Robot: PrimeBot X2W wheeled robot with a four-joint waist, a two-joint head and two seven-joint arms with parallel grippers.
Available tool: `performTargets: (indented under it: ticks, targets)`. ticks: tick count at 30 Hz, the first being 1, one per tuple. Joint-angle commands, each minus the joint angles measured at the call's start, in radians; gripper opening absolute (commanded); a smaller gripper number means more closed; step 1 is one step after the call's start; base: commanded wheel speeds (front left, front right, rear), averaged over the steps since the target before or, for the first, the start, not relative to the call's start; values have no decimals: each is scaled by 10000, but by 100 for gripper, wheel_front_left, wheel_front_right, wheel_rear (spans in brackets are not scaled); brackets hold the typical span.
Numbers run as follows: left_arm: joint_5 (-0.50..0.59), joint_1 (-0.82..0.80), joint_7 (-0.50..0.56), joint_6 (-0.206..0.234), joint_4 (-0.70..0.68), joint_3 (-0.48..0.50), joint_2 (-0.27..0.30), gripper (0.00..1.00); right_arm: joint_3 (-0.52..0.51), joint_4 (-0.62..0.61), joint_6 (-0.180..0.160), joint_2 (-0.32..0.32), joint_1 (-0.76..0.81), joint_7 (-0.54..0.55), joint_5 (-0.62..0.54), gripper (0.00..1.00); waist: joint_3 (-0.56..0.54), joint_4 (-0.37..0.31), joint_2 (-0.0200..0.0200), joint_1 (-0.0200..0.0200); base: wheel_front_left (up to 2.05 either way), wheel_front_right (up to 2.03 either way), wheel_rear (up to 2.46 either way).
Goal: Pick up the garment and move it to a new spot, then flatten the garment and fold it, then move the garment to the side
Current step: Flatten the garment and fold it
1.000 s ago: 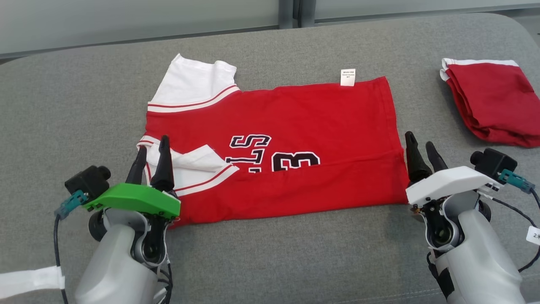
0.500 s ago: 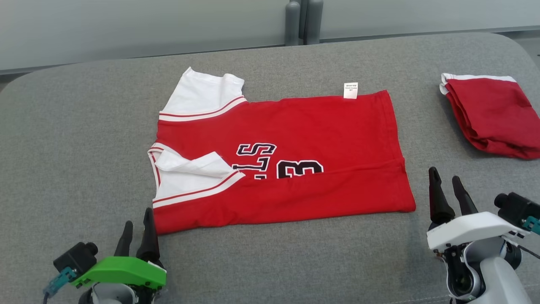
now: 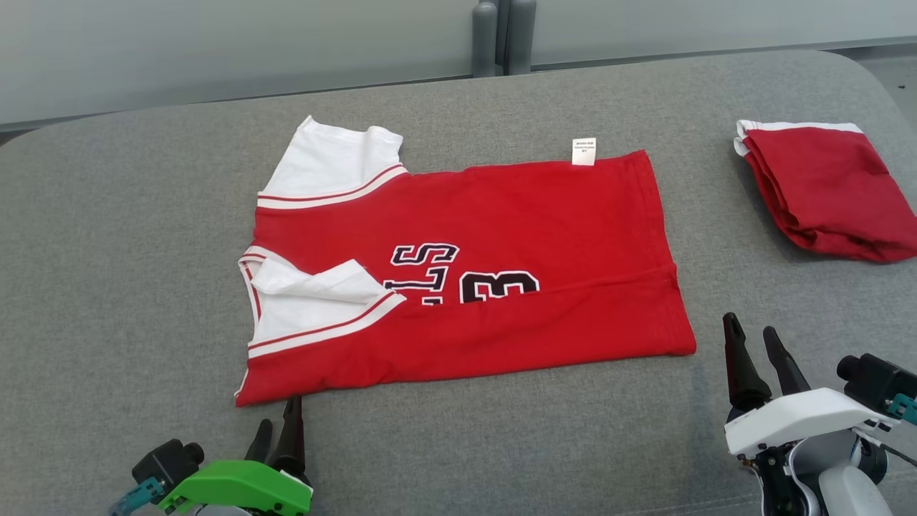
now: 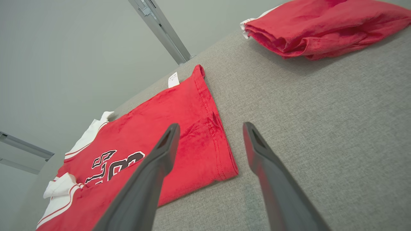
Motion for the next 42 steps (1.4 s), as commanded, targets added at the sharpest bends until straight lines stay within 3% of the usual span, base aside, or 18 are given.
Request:
performTargets:
  ticks: [1,18,20,22,25,34,42]
  targets:
    - [-93,50,-32,23,36,53,9,100,-10,-48,3,-38,87,-23,74,100,72,-83,1,0,0,0,0]
    - [-1082,-884,-584,-241,956,786,-108,100,-39,-253,3,-38,-74,152,-152,100,325,-517,1,0,0,0,0]
    - [-1137,-1002,-644,-270,1166,824,-97,47,-32,-251,3,-38,-65,149,-151,100,335,-527,1,0,0,0,0]
    - [-1234,-1101,-708,-327,1300,828,-106,33,-23,-228,3,-38,-46,166,-126,100,327,-520,1,0,0,0,0]
    - [-1278,-1239,-782,-373,1491,765,-115,0,1,-175,3,-38,-15,182,-80,100,305,-501,1,0,0,0,0]
    - [-1282,-992,-1136,-440,920,506,5,0,93,398,3,-38,109,350,138,100,242,-290,1,0,0,0,0]
    - [-1133,-627,-1235,-437,174,154,114,0,283,1786,3,-38,-370,291,436,100,366,70,1,0,0,0,0]
